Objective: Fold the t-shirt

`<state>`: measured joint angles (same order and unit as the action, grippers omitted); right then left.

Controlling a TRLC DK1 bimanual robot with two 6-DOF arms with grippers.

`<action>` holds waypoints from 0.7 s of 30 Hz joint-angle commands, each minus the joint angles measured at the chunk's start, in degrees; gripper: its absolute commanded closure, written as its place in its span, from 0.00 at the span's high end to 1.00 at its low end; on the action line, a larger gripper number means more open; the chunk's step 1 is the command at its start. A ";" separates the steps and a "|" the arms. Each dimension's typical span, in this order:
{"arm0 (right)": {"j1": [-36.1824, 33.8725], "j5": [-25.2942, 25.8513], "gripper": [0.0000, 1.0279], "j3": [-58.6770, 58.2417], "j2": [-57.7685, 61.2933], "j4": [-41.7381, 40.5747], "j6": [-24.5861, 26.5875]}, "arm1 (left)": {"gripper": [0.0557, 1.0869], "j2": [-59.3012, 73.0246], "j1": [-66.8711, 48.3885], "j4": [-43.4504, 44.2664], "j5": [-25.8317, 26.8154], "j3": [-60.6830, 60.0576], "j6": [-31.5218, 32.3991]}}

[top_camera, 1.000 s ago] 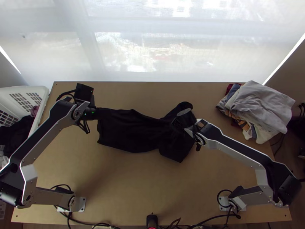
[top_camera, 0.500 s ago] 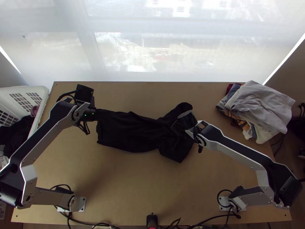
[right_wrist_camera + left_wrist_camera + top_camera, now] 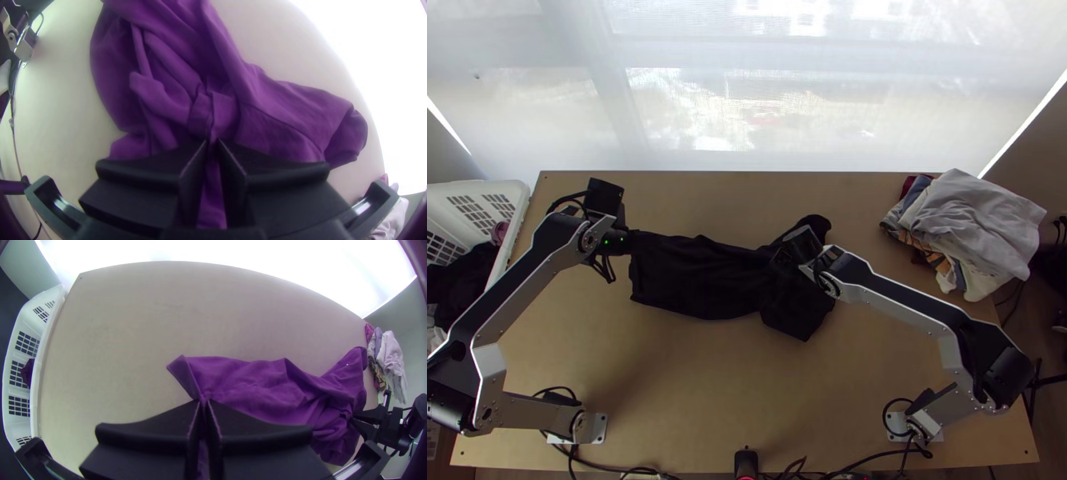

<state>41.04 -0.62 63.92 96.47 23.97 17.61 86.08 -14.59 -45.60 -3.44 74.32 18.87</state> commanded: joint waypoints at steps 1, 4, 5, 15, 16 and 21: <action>-0.17 -0.17 0.03 1.21 3.29 -0.85 0.24 | 0.03 0.05 0.53 -0.10 0.01 -0.32 -0.24; -0.52 -0.17 0.03 1.38 2.94 -0.85 -0.12 | 0.03 -0.04 0.88 -0.19 0.01 -0.32 -0.42; -0.69 -0.17 0.03 1.65 2.59 -0.85 -0.20 | 0.03 -0.13 0.97 -0.19 0.01 -0.32 -0.50; -6.06 -0.26 0.03 13.07 -0.84 2.75 0.15 | 0.03 -1.71 1.05 0.08 0.01 1.44 -0.50; -6.58 -0.26 0.03 14.57 -0.93 3.54 0.24 | 0.03 -1.88 1.23 0.08 0.10 1.79 -0.50; -9.22 -0.26 0.03 20.54 -1.46 6.44 0.59 | 0.03 -2.41 2.72 -0.01 0.10 4.51 -0.42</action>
<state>35.16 -0.91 76.86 95.96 27.14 17.65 84.47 -13.21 -45.65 -3.40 76.14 18.44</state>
